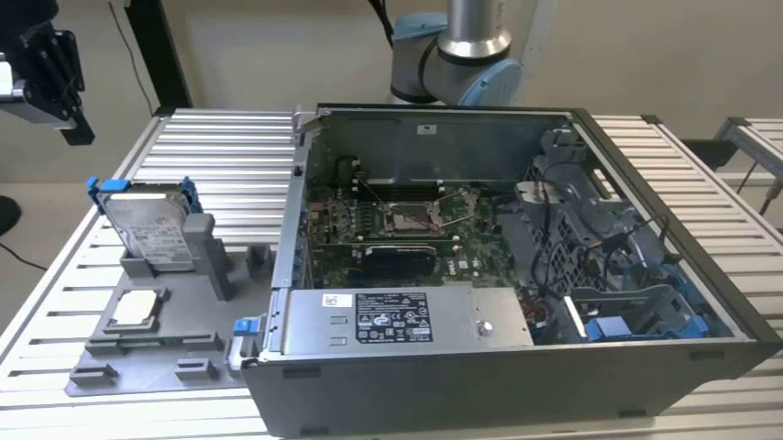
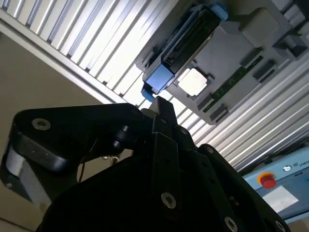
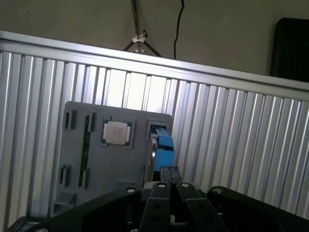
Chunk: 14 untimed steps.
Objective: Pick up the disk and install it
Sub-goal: 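Pick up the disk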
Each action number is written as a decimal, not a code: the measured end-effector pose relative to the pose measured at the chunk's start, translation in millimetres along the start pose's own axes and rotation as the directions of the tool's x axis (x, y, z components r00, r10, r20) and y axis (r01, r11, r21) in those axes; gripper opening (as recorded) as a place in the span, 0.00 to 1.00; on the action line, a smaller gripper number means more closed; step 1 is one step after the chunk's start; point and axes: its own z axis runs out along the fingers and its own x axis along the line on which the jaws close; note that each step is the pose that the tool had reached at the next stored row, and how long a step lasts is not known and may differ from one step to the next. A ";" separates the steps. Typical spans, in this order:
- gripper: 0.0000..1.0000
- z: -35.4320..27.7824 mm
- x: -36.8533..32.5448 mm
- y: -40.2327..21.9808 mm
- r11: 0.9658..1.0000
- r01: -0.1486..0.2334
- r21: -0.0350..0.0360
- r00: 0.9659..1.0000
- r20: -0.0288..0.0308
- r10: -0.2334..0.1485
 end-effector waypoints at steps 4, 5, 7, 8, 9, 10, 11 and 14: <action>0.00 0.0 0.0 0.0 1.000 0.001 0.000 1.000 0.000 -0.001; 1.00 0.0 0.0 0.0 1.000 0.001 0.000 1.000 0.000 -0.001; 1.00 0.0 0.0 0.0 1.000 0.002 0.000 1.000 0.000 -0.002; 1.00 0.0 0.0 0.0 1.000 0.002 0.000 1.000 0.000 -0.002; 1.00 0.0 0.0 0.0 1.000 0.002 0.000 1.000 0.000 -0.002; 1.00 0.0 0.0 0.0 1.000 0.002 0.000 1.000 0.000 -0.002; 1.00 0.0 0.0 0.0 1.000 0.002 0.000 1.000 0.000 -0.002; 1.00 0.0 0.0 0.0 1.000 0.003 0.000 1.000 0.000 -0.003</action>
